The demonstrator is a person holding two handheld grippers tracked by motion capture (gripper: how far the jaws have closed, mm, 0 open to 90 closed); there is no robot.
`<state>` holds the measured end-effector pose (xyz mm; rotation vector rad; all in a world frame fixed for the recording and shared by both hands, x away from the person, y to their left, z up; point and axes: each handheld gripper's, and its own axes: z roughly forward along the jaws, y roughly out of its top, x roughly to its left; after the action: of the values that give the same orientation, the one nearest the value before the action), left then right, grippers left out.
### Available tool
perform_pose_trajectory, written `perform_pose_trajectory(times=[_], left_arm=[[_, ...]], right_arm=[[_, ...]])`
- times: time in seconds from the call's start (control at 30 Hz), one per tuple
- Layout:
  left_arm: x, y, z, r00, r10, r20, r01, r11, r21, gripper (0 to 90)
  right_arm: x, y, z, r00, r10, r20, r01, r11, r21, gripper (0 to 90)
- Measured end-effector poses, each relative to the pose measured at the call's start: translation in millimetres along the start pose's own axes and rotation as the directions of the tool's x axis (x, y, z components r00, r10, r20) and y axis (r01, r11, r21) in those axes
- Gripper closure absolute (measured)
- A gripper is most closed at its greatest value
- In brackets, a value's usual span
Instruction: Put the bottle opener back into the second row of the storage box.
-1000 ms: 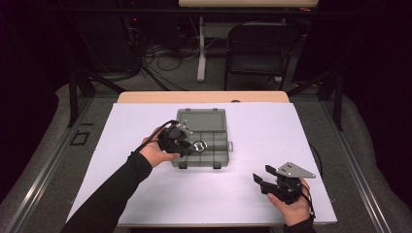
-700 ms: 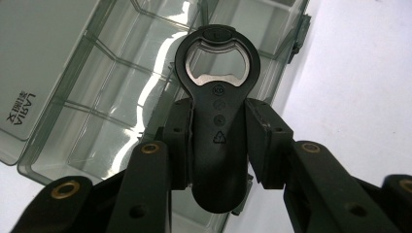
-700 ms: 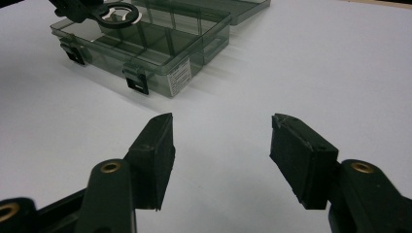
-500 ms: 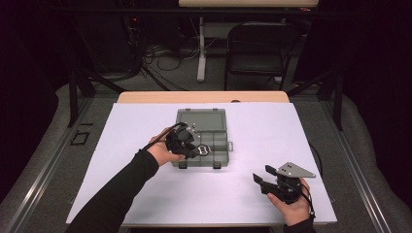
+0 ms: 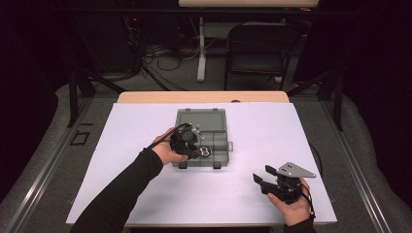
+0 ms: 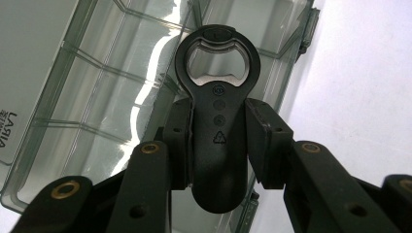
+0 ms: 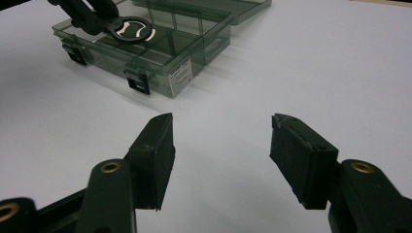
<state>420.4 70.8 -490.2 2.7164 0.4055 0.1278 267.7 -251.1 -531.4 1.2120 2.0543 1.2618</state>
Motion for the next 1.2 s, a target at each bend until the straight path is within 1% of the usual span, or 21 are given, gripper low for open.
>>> perform_pose_trajectory(times=[0.2,0.27,0.3,0.53,0.57,1.0,1.1,1.2], left_arm=[[0.4,0.0,3.4,1.0,0.001,0.0,-0.001,0.9999,0.01,64.8],[0.0,0.1,4.5,1.0,-0.004,0.002,0.003,0.9999,0.012,64.8],[0.1,0.3,5.2,1.0,0.002,0.002,-0.002,0.9999,0.014,64.8],[0.3,0.7,7.5,1.0,0.008,-0.003,-0.008,0.9996,0.027,64.8],[-0.2,0.6,8.3,1.0,0.002,0.0,-0.002,0.9997,0.025,64.8],[0.1,0.5,14.1,1.0,-0.005,0.002,0.005,0.9987,0.051,64.8],[-0.1,0.1,14.9,1.0,0.004,0.0,-0.004,0.9987,0.051,64.8],[0.3,-0.5,14.6,0.9999,-0.013,0.0,0.013,0.9988,0.046,64.6]], right_arm=[[0.4,-0.1,0.3,1.0,0.005,-0.002,-0.005,1.0,-0.008,40.9],[0.0,-0.1,0.0,1.0,0.002,-0.001,-0.002,1.0,0.001,40.9],[0.0,-0.1,0.1,1.0,0.002,-0.002,-0.002,1.0,0.001,40.9],[0.2,-0.1,0.0,1.0,0.003,-0.003,-0.003,1.0,-0.001,40.9],[0.2,-0.1,0.0,1.0,0.003,-0.004,-0.003,1.0,-0.001,40.9],[0.2,-0.1,0.0,1.0,0.002,-0.005,-0.002,1.0,-0.001,40.9],[0.1,0.0,-0.2,1.0,0.001,-0.005,-0.001,1.0,-0.002,40.9],[0.1,-0.1,-0.2,1.0,0.003,-0.004,-0.003,1.0,-0.001,40.9]])
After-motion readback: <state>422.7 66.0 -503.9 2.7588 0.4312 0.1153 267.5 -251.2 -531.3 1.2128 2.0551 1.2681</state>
